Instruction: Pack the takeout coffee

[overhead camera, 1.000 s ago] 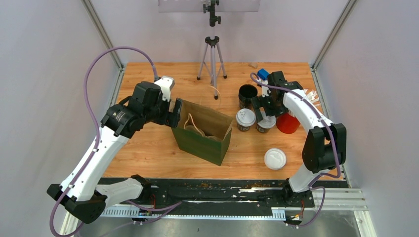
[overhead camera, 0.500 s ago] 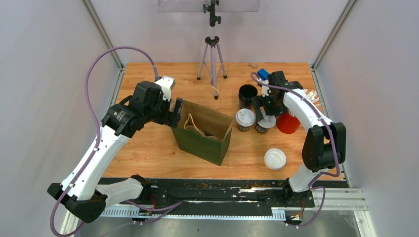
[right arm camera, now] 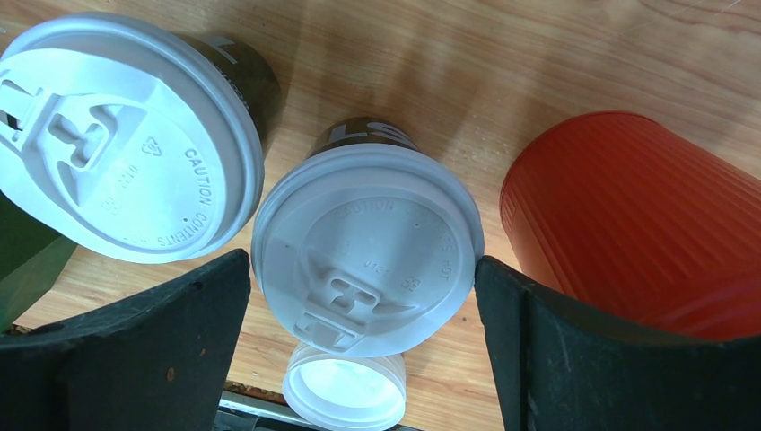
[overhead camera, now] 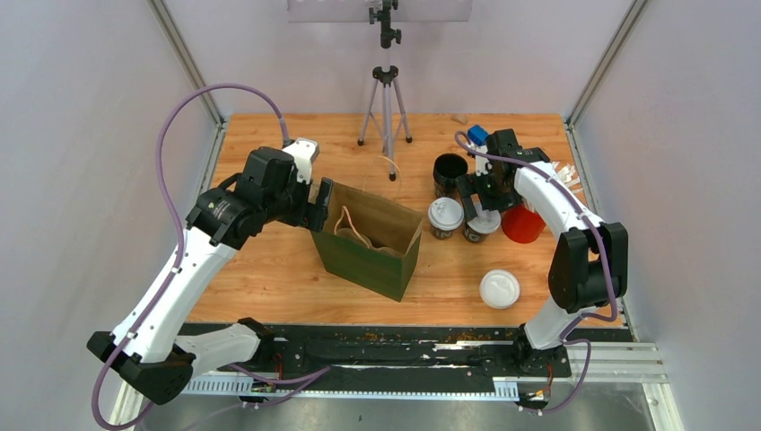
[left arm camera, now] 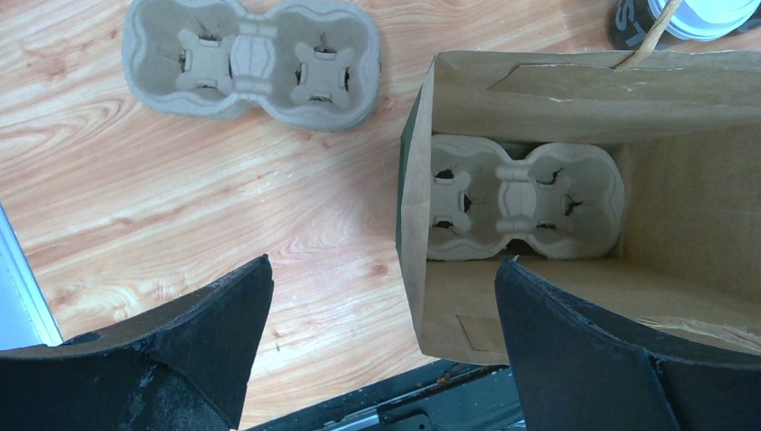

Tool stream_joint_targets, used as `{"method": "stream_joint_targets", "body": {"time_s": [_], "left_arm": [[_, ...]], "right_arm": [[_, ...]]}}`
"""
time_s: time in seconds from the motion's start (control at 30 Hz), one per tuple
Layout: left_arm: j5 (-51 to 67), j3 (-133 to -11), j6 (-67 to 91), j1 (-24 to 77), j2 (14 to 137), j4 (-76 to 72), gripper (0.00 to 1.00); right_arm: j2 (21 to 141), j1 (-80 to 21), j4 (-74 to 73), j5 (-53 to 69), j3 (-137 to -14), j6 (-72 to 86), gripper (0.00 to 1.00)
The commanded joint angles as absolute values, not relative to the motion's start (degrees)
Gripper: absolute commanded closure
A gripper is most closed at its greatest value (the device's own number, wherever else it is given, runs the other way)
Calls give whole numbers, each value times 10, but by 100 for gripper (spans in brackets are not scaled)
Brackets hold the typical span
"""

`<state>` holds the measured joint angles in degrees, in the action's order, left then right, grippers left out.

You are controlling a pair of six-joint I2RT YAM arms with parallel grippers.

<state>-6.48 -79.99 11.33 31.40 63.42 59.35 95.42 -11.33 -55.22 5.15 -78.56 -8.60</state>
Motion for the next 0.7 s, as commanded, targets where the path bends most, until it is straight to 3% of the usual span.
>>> {"method": "stream_joint_targets", "body": {"time_s": [0.0,0.67], "left_arm": [[-62,-805,101,312,634,577,1],[-56,-806,99,312,633,576,1]], "right_arm": [[943,-111,-538,69,-786,-81,5],[921,-111,-547,65,-782,-85,2]]}}
